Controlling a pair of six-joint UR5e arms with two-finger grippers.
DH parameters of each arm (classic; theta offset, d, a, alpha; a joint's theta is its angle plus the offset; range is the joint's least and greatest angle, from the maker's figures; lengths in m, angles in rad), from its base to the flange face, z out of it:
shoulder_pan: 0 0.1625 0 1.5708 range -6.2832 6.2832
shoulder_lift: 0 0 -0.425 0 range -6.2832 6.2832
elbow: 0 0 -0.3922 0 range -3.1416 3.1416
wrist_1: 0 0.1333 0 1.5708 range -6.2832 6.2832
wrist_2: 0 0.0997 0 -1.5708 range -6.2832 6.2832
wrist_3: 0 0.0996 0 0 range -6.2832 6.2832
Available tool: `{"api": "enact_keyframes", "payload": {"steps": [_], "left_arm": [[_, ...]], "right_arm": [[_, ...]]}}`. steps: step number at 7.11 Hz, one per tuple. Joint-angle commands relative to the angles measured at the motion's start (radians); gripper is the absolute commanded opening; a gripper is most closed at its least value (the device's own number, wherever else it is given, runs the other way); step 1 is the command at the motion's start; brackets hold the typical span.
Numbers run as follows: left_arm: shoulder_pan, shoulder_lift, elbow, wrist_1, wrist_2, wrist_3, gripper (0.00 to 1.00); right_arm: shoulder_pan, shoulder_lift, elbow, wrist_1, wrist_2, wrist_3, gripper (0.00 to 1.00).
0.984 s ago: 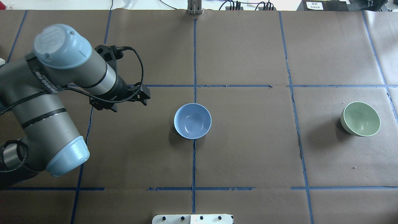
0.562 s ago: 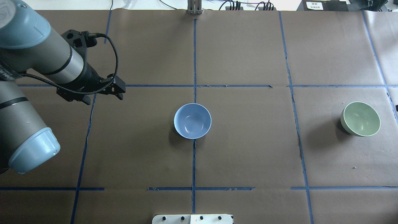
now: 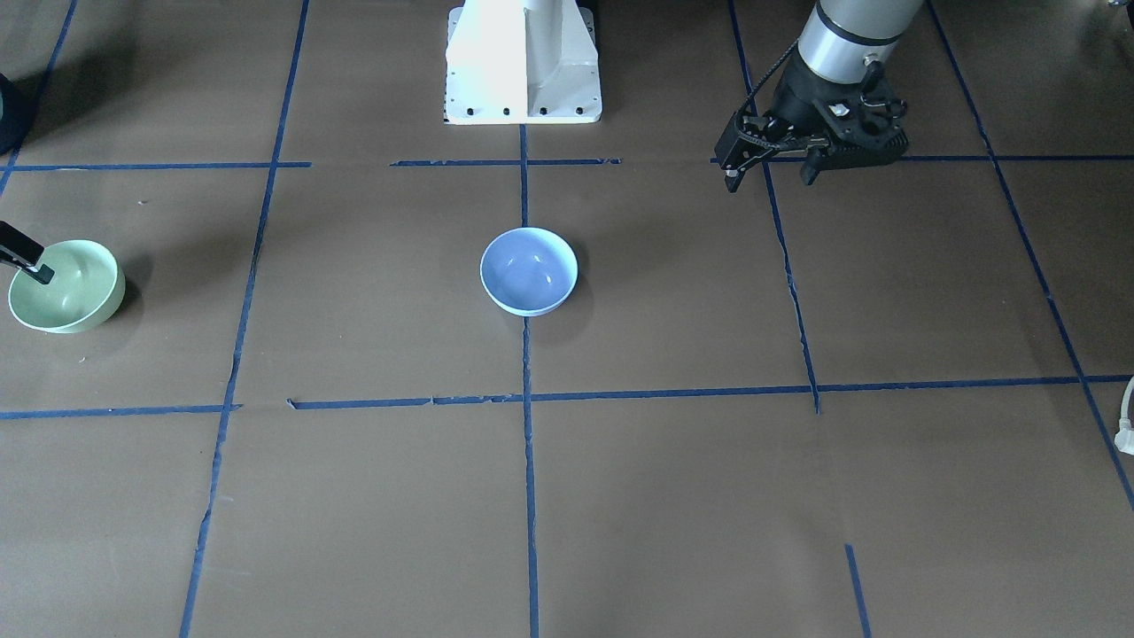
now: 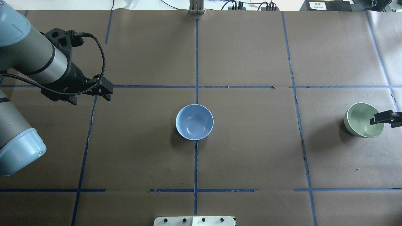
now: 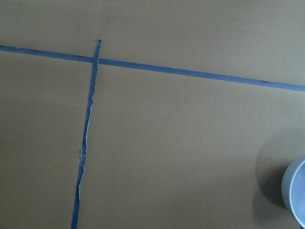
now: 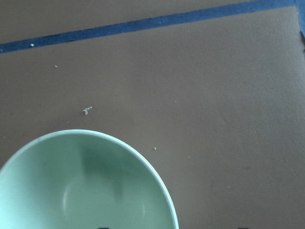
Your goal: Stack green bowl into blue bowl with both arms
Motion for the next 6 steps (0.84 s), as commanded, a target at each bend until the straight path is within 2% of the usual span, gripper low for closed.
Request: {"api": "enact_keyframes", "payload": {"steps": [1, 2, 4, 6], "left_arm": [[0.0, 0.001, 0.001, -0.001, 0.002, 0.003, 1.0], [0.0, 0.007, 0.001, -0.001, 0.002, 0.003, 1.0], [0.0, 0.007, 0.001, -0.001, 0.002, 0.001, 1.0], [0.001, 0.03, 0.001, -0.01, 0.006, 0.003, 1.0]], "right_arm": [[-0.006, 0.019, -0.007, 0.0, -0.005, 0.013, 0.17], [-0.006, 0.024, -0.008, 0.0, 0.001, 0.014, 0.01], [-0.004, 0.027, -0.004, 0.002, 0.013, 0.014, 0.0], [0.038, 0.076, 0.036, 0.003, 0.115, 0.087, 0.0]]}}
